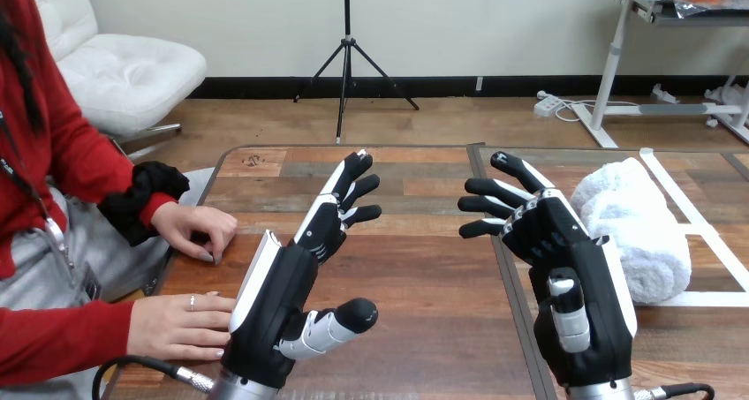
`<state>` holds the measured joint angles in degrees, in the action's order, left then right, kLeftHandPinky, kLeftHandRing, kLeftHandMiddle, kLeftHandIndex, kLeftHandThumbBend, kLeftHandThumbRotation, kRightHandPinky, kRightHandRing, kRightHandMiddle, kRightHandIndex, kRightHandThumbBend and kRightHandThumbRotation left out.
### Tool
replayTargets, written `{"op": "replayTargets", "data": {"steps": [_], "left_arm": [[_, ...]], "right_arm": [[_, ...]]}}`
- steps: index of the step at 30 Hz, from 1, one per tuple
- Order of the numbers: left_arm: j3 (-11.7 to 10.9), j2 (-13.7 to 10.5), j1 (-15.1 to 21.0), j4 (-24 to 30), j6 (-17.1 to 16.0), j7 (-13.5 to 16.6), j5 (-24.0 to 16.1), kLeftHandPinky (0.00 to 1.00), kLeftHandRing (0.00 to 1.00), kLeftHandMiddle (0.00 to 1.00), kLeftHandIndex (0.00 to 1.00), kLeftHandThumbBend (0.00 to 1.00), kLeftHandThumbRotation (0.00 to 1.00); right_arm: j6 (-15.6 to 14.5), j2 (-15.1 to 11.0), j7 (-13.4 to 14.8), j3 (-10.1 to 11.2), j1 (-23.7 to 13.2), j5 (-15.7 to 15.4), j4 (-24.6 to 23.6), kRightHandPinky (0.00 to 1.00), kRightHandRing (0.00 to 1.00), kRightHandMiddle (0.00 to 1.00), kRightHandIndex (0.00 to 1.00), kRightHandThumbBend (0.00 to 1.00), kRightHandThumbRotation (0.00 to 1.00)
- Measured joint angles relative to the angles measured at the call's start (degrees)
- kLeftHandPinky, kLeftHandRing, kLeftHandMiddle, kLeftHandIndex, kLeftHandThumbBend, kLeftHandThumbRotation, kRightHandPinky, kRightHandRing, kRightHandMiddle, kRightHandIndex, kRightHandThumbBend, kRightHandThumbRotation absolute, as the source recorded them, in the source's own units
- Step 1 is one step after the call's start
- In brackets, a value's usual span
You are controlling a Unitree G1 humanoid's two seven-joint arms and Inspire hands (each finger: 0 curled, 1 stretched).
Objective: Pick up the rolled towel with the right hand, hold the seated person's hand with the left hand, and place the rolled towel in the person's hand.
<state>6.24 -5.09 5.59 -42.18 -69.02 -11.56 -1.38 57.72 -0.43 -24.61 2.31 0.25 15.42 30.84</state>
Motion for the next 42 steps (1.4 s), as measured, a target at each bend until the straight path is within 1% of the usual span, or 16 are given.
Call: {"op": "replayTargets", "data": {"steps": [12,25,32,42], "left_arm": [[-0.4,0.6,0.6,-1.3,-0.4,0.4,-0.4,0.82,0.92,0.96,0.96,1.0,0.84],[-0.5,0.8,0.8,-1.4,-1.0,1.0,-1.8,0.81,0.92,0.96,0.96,1.0,0.86],[-0.6,0.9,0.8,-1.4,-1.1,2.1,-2.8,0.8,0.91,0.95,0.95,1.0,0.88],[-1.6,0.9,0.8,-1.4,-1.4,5.2,-7.2,0.78,0.89,0.94,0.95,1.0,0.93]], "right_arm": [[0.7,0.0,-0.8,0.3,-0.8,0.3,1.2,0.59,0.72,0.76,0.84,1.0,0.87],[1.2,0.1,-0.5,0.4,-0.8,-0.2,1.2,0.59,0.71,0.76,0.84,1.0,0.87],[1.3,0.1,-0.1,0.4,-0.8,-0.2,1.2,0.58,0.7,0.75,0.83,1.0,0.87],[1.9,0.1,0.4,0.4,-0.8,-0.8,1.2,0.58,0.69,0.76,0.83,1.0,0.86]]}}
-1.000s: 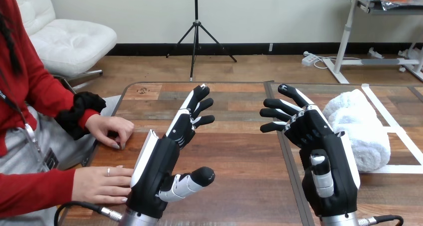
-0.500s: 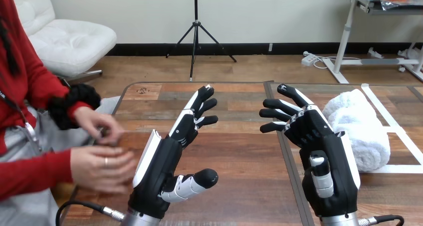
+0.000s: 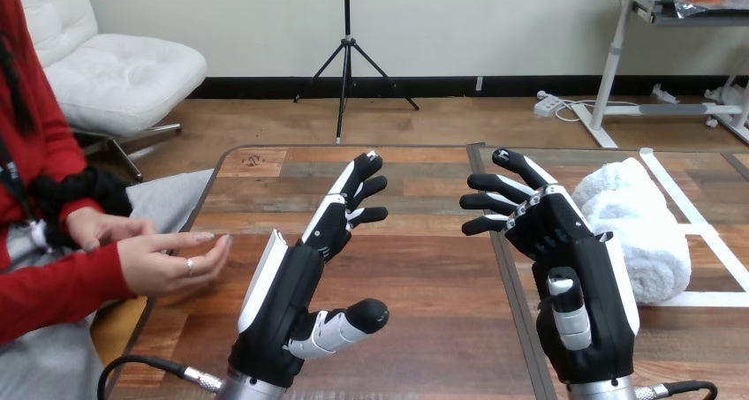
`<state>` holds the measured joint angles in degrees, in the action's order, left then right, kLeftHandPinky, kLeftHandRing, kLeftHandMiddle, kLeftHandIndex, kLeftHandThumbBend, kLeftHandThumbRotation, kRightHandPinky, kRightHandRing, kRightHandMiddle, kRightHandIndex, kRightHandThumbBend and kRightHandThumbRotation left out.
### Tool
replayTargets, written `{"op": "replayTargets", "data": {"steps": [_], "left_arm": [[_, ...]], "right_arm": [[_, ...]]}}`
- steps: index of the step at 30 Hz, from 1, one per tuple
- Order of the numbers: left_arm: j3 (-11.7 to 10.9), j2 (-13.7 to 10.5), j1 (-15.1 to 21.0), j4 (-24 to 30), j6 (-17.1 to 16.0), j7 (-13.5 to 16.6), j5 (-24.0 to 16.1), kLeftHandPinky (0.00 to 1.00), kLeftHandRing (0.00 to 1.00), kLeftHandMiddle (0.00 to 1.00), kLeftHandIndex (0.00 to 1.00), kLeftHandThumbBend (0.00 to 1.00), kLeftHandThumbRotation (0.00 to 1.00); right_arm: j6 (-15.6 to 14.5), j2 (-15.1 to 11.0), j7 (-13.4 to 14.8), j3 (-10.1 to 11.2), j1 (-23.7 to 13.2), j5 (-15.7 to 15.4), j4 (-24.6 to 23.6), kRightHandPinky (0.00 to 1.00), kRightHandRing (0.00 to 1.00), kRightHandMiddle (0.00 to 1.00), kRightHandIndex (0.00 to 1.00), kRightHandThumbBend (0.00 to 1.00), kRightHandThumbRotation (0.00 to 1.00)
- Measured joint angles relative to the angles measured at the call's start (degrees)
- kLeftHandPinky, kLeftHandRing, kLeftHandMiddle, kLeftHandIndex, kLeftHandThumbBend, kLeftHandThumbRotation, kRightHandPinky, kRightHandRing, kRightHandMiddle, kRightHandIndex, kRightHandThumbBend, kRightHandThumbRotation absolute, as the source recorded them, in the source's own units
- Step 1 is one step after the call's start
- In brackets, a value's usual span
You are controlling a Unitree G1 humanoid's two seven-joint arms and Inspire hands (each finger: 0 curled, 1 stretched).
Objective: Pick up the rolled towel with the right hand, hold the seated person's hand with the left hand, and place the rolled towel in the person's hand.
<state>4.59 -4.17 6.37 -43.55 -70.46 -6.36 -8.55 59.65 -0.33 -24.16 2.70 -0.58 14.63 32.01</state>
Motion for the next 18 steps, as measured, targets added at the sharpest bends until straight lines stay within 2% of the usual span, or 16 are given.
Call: {"op": "replayTargets", "data": {"steps": [7,18], "left_arm": [[-1.2,-0.1,-0.2,0.3,0.0,3.0,-3.6,0.78,0.88,0.94,0.94,1.0,0.93],[-1.1,-0.4,-1.0,1.3,-0.1,4.3,-4.0,0.79,0.89,0.94,0.94,1.0,0.92]], "right_arm": [[0.4,0.0,0.4,0.0,0.1,-1.0,0.0,0.58,0.69,0.76,0.84,1.0,0.87],[0.6,-0.1,2.0,0.0,1.3,-2.3,-2.6,0.6,0.71,0.76,0.84,1.0,0.83]]}}
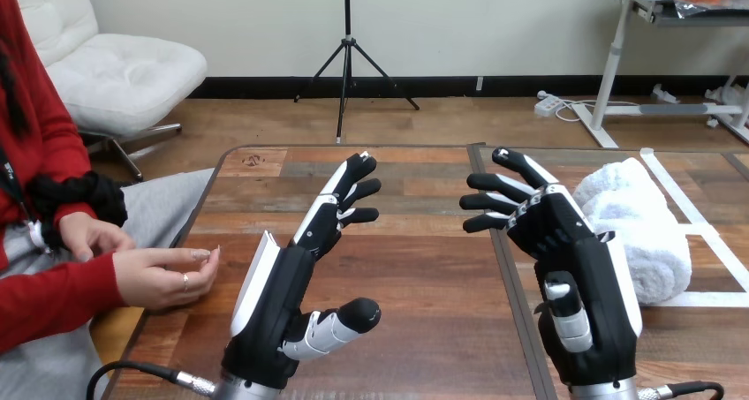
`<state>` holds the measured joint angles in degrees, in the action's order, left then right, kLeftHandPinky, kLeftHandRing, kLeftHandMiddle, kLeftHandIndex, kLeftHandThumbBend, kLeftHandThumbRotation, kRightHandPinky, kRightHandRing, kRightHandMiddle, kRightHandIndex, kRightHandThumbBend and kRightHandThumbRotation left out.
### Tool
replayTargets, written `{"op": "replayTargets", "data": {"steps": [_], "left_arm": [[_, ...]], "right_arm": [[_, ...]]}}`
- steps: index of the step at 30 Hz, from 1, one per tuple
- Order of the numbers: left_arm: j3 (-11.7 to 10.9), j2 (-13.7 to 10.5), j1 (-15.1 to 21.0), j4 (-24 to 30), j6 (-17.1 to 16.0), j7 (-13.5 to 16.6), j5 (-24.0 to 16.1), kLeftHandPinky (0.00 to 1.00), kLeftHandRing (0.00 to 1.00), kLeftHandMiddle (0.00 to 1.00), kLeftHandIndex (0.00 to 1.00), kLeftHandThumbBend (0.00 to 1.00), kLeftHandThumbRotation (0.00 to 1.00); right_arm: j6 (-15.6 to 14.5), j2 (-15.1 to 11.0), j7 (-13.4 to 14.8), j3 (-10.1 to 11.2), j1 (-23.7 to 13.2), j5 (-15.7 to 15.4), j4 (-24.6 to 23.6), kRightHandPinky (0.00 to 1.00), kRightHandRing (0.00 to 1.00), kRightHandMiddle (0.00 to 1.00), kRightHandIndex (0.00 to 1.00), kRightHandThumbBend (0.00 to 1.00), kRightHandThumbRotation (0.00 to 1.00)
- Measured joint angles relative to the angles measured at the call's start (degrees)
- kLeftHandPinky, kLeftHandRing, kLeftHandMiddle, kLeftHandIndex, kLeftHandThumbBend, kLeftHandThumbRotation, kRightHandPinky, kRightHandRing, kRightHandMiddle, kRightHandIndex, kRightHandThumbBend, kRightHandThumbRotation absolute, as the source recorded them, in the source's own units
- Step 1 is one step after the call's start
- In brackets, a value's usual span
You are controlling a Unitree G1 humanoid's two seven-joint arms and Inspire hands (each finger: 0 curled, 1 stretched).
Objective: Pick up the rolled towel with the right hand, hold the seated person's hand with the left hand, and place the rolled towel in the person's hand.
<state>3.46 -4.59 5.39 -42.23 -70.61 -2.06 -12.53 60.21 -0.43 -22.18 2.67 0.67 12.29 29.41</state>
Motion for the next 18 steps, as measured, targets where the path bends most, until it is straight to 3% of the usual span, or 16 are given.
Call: {"op": "replayTargets", "data": {"steps": [18], "left_arm": [[0.6,0.1,-0.5,0.2,-0.2,0.0,0.1,0.78,0.9,0.95,0.95,1.0,0.9]], "right_arm": [[-0.8,-2.2,2.3,0.3,0.9,-3.0,-3.9,0.62,0.73,0.79,0.86,1.0,0.78]]}}
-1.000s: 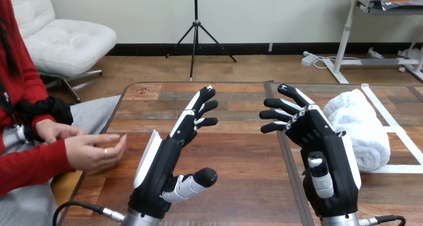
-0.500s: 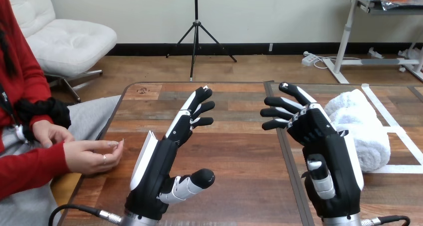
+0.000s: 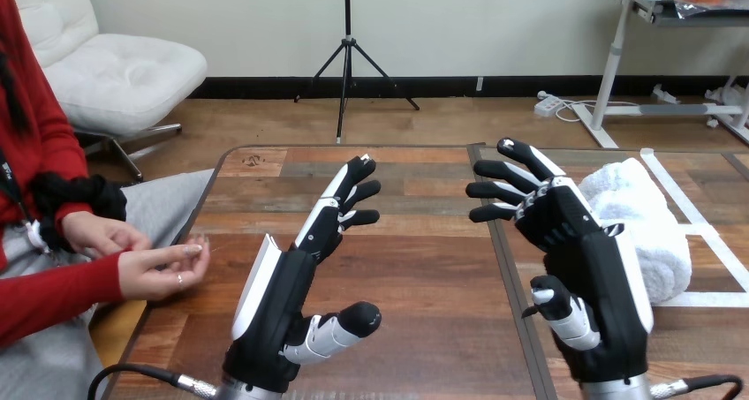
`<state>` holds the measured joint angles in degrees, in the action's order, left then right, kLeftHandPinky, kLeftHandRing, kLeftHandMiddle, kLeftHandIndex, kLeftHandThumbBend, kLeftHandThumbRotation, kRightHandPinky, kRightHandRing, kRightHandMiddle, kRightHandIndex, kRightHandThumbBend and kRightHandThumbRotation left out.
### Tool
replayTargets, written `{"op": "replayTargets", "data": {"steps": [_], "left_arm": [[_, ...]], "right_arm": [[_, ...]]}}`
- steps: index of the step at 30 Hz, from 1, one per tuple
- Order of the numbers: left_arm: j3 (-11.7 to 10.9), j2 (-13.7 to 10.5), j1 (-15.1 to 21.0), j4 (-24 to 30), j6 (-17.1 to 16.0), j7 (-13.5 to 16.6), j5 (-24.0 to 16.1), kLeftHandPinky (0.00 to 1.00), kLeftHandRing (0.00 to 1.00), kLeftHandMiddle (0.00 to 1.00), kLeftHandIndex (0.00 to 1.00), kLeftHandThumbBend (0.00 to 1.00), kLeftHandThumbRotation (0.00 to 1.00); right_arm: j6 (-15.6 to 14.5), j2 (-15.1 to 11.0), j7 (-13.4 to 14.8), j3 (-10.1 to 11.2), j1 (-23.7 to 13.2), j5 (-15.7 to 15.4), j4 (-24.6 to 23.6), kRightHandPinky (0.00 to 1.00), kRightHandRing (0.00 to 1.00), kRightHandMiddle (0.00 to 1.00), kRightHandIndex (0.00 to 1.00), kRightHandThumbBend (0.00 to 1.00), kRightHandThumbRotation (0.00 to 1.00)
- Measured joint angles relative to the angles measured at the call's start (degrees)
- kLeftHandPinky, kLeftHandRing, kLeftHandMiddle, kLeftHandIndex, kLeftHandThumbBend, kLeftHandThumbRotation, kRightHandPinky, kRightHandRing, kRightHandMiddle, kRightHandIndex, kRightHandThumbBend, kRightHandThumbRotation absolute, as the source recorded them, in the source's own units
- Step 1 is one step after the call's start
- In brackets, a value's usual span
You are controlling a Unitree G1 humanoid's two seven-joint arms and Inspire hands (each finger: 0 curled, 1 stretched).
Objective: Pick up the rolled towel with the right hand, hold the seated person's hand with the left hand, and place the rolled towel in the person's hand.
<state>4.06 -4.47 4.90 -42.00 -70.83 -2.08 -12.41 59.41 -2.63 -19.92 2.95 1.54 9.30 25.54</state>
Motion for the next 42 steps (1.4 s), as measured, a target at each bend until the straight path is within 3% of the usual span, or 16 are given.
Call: {"op": "replayTargets", "data": {"steps": [16,33,42], "left_arm": [[2.5,0.2,0.0,0.0,-0.4,-1.9,1.7,0.84,0.93,0.97,0.97,0.99,0.86],[3.4,0.1,0.0,0.0,-0.4,-2.4,2.5,0.85,0.93,0.97,0.97,1.0,0.88],[3.1,0.1,-0.1,0.0,-0.4,-1.9,1.7,0.83,0.92,0.96,0.97,1.0,0.87]], "right_arm": [[-4.1,-2.7,3.9,1.8,-0.1,-1.7,-3.4,0.65,0.77,0.82,0.87,1.0,0.71],[-16.3,-6.1,14.0,6.3,-3.8,-9.3,-7.2,0.72,0.81,0.83,0.88,1.0,0.64],[-21.8,-8.0,17.7,7.7,-7.2,-10.9,-8.2,0.79,0.84,0.84,0.89,1.0,0.6]]}}
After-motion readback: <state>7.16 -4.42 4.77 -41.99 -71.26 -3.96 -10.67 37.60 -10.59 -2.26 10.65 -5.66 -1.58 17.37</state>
